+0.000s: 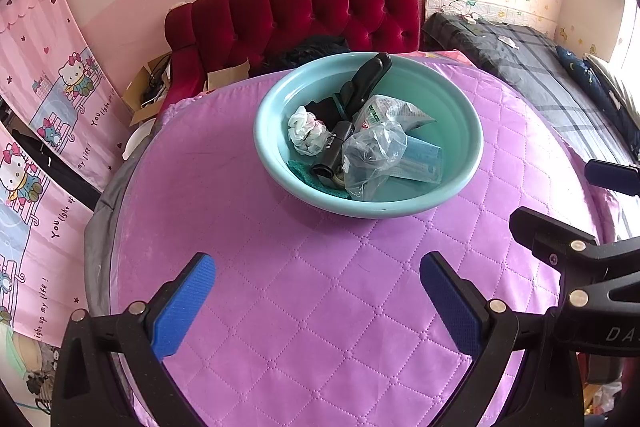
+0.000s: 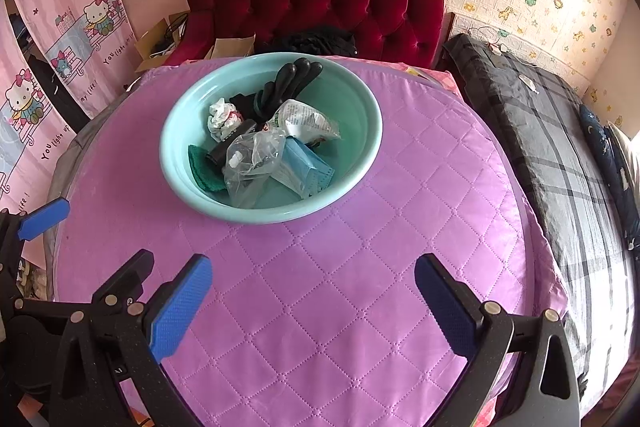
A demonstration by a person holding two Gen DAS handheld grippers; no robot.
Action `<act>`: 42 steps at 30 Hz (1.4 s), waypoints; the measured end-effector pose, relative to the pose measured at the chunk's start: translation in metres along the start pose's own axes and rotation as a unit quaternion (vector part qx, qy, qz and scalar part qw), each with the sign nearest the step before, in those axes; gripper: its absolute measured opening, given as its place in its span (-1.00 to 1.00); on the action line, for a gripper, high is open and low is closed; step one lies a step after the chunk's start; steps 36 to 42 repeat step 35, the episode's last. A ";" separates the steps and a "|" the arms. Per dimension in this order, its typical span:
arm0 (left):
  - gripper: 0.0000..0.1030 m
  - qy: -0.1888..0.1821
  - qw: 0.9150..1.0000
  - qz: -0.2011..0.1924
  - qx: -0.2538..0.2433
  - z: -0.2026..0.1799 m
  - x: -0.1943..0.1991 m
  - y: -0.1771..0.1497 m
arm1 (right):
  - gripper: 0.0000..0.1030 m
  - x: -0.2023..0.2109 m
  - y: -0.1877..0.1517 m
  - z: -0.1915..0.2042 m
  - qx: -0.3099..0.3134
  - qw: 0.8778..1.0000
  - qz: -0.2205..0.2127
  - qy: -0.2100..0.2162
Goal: Organize soft objects
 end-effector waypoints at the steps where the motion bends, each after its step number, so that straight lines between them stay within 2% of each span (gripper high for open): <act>1: 1.00 0.000 1.000 0.000 0.000 0.000 0.000 0.000 | 1.00 0.000 0.000 0.000 0.000 1.000 0.000 -0.001; 42: 1.00 0.000 1.000 0.000 -0.004 0.000 -0.003 -0.002 | 1.00 -0.001 0.001 0.003 0.004 1.000 0.001 -0.001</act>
Point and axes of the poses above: each gripper's, at about its wrist camera, not at the fingertips, and x roughly against the way its jaws point, z to its left, y to its top, the point moved 7 cm from there along -x, roughly the way its jaws point, and after that the axes turned 7 degrees about y, right-handed, at the moved point
